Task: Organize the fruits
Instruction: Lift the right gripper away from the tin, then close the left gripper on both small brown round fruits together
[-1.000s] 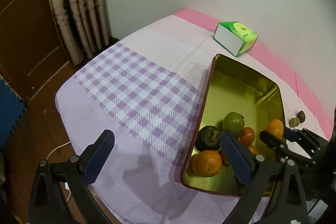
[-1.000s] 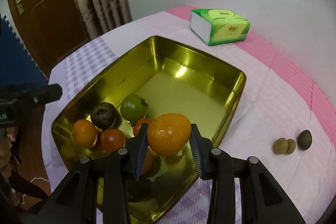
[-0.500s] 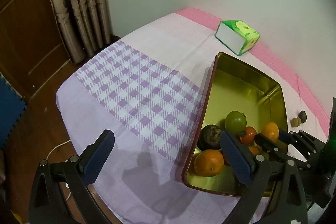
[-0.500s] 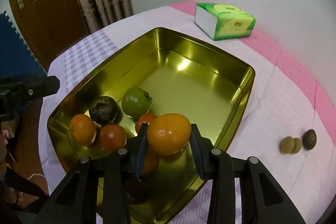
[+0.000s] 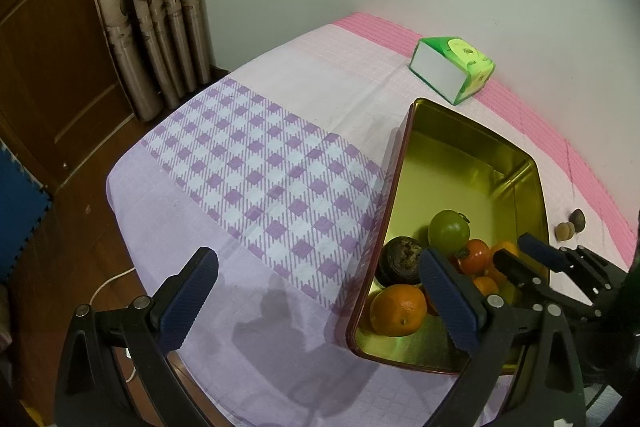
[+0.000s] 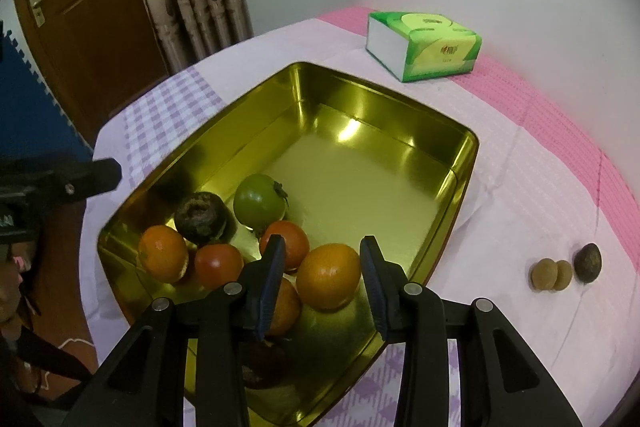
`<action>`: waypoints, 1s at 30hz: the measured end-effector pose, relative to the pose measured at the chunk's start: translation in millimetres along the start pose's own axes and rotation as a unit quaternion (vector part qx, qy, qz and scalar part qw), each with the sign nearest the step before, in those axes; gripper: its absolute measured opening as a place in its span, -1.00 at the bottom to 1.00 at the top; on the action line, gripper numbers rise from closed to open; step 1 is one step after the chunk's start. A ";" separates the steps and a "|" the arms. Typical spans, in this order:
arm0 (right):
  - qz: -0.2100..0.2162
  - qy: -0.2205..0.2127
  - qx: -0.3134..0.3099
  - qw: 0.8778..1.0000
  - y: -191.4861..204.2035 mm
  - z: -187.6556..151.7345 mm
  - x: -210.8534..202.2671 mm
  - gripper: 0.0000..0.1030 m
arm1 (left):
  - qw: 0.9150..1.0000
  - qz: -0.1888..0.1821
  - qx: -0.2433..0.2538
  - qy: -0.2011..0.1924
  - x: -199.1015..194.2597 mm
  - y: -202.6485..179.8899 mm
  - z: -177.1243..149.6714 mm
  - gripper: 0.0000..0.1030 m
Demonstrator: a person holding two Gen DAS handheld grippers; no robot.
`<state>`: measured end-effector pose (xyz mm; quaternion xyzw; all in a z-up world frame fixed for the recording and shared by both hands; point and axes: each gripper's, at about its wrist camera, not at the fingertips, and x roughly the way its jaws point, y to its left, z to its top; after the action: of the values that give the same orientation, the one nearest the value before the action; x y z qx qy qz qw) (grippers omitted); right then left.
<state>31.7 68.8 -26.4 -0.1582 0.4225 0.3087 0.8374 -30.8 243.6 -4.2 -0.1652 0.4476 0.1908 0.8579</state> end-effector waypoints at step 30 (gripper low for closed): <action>-0.179 -0.013 0.214 0.960 -234.6 -109.1 -38.0 0.46 | 0.990 -0.027 0.133 -0.026 -9.4 -80.7 -18.7 0.93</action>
<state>100.6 -181.2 -59.5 -0.0448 0.4324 0.0579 0.8987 -10.5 162.9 2.5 -0.0567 0.4416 0.1103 0.8886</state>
